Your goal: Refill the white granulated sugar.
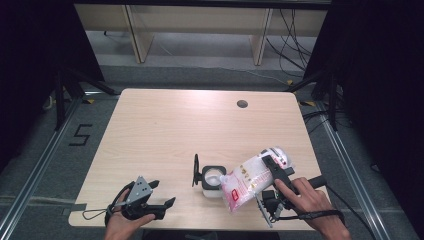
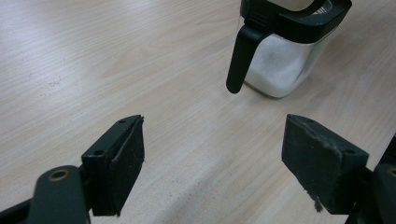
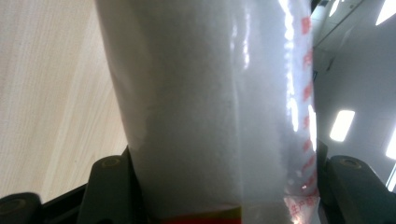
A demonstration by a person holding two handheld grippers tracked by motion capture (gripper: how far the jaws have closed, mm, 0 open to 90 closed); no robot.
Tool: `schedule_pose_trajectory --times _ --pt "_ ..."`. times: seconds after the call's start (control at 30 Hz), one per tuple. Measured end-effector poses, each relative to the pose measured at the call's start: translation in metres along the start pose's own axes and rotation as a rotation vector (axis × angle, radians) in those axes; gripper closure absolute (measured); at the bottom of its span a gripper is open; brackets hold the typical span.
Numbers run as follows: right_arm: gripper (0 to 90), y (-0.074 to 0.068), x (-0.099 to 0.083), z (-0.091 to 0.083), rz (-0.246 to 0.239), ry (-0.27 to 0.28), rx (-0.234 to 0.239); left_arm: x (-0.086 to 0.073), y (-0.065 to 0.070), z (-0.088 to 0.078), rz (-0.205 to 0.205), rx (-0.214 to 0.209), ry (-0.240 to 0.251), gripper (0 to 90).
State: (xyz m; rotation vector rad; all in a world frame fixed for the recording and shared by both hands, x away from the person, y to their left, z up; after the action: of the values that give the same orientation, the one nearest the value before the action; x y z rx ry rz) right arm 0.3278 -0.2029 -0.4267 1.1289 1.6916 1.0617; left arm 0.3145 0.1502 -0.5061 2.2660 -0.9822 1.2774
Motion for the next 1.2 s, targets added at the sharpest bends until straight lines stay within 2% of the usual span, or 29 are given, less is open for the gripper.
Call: schedule_pose_trajectory --times 0.03,0.07,0.1,0.13,0.17,0.23,0.27,0.3,0.33,0.37,0.4,0.43,0.53,0.57,0.63,0.67,0.7,0.77,0.8,0.87,0.93,0.97,1.0,1.03,1.07,1.1,1.13,1.17,1.2 --pt "42.4 -0.0011 0.0003 -0.0003 0.009 -0.009 0.017 -0.0003 0.0009 -0.0003 -0.022 0.009 -0.001 20.5" --pt "42.5 0.0009 0.0005 -0.0003 -0.030 -0.006 0.016 -0.0002 0.0009 -0.0004 -0.022 0.009 0.001 20.5" --pt "42.5 0.0010 0.0002 0.0007 -0.040 0.004 0.007 -0.0003 0.0008 -0.0004 -0.024 0.010 0.000 20.6" --pt "42.4 0.0007 0.0002 0.0003 -0.038 0.000 0.017 -0.0003 0.0012 -0.0002 -0.028 0.009 0.002 20.5" --pt "42.5 0.0009 0.0003 -0.0011 -0.028 -0.011 0.022 -0.0003 0.0012 0.0002 -0.029 0.003 0.006 20.5" --pt "42.5 -0.0020 -0.0006 -0.0015 0.024 -0.018 0.021 -0.0003 0.0013 0.0002 -0.031 0.002 0.006 20.6" --pt "42.5 -0.0020 -0.0006 -0.0015 0.024 -0.018 0.021 -0.0003 0.0013 0.0002 -0.031 0.002 0.006 20.5" --pt "42.5 0.0001 0.0005 0.0005 -0.004 0.002 0.006 -0.0003 0.0013 0.0003 -0.033 0.002 0.008 20.5" --pt "42.5 0.0001 0.0005 0.0005 -0.004 0.002 0.006 -0.0003 0.0013 0.0003 -0.033 0.002 0.008 20.5" --pt "42.5 0.0013 0.0002 0.0010 -0.042 0.002 0.009 -0.0003 0.0011 0.0000 -0.032 0.002 0.008 20.6" --pt "42.5 0.0013 0.0002 0.0010 -0.042 0.002 0.009 -0.0003 0.0011 0.0000 -0.032 0.002 0.008 20.5" --pt "42.5 0.0002 0.0000 0.0000 -0.011 -0.006 0.012 -0.0004 0.0012 -0.0001 -0.036 0.002 0.008 20.5" --pt "42.5 0.0009 -0.0005 -0.0006 -0.009 -0.010 0.012 -0.0003 0.0012 0.0000 -0.036 0.002 0.008 20.5" --pt "42.5 0.0007 -0.0011 -0.0011 0.009 -0.009 0.009 -0.0002 0.0012 -0.0001 -0.031 0.003 0.008 20.5" --pt "42.5 0.0002 -0.0006 -0.0004 -0.006 -0.011 0.013 -0.0002 0.0014 -0.0004 -0.030 0.006 0.006 20.5" --pt "42.6 0.0005 0.0001 0.0015 -0.032 0.004 0.003 -0.0002 0.0014 -0.0004 -0.032 0.006 0.006 20.5" --pt "42.7 -0.0006 0.0000 0.0014 -0.013 0.002 0.007 -0.0002 0.0013 -0.0002 -0.032 0.002 0.009 20.5" --pt "42.7 0.0000 -0.0005 0.0007 -0.021 0.006 0.000 -0.0003 0.0006 -0.0005 -0.028 0.005 0.006 20.5" --pt "42.7 0.0014 -0.0005 -0.0014 -0.030 -0.021 0.022 -0.0002 0.0006 -0.0004 -0.031 0.004 0.008 20.5" --pt "42.7 0.0014 -0.0015 -0.0032 -0.019 -0.036 0.035 0.0000 0.0000 -0.0008 -0.019 0.007 0.006 20.5" --pt "42.7 0.0028 -0.0012 -0.0017 -0.031 -0.018 0.023 -0.0001 0.0001 -0.0009 -0.019 0.007 0.005 20.5" --pt "42.8 0.0001 -0.0023 -0.0005 -0.006 -0.018 0.014 0.0000 0.0000 -0.0010 -0.014 0.005 0.005 20.5" --pt "42.8 0.0000 -0.0029 0.0003 -0.007 -0.006 0.001 -0.0001 -0.0004 -0.0012 -0.012 0.008 0.003 20.5" --pt "42.8 0.0025 -0.0033 -0.0002 -0.031 -0.008 0.007 -0.0001 -0.0004 -0.0012 -0.012 0.008 0.003 20.6" --pt "42.8 0.0002 -0.0038 -0.0013 0.007 -0.020 0.013 -0.0005 -0.0012 -0.0011 -0.010 0.013 -0.002 20.5" --pt "42.8 -0.0001 -0.0037 -0.0015 0.013 -0.022 0.011 -0.0005 -0.0002 -0.0008 -0.025 0.009 0.000 20.5" --pt "42.8 -0.0001 -0.0038 -0.0026 0.017 -0.035 0.019 0.0000 0.0004 -0.0008 -0.024 0.006 0.007 20.5" --pt "42.8 0.0010 -0.0030 -0.0019 0.003 -0.025 0.017 0.0000 0.0002 -0.0009 -0.017 0.006 0.005 20.6" --pt "42.8 0.0003 -0.0021 -0.0002 0.010 0.001 -0.005 0.0000 0.0002 -0.0009 -0.017 0.006 0.005 20.6"
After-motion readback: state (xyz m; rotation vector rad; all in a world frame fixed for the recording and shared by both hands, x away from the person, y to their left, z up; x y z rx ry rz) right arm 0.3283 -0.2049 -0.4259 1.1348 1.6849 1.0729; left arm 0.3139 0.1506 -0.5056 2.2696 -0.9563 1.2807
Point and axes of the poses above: each handheld gripper's, and its own axes: z roughly forward along the jaws, x roughly out of its top, y roughly to its right, the point moved 4 cm from there along z, roughly forward along the jaws, and after that the axes turned 4 degrees about z, right-handed, at the moved point
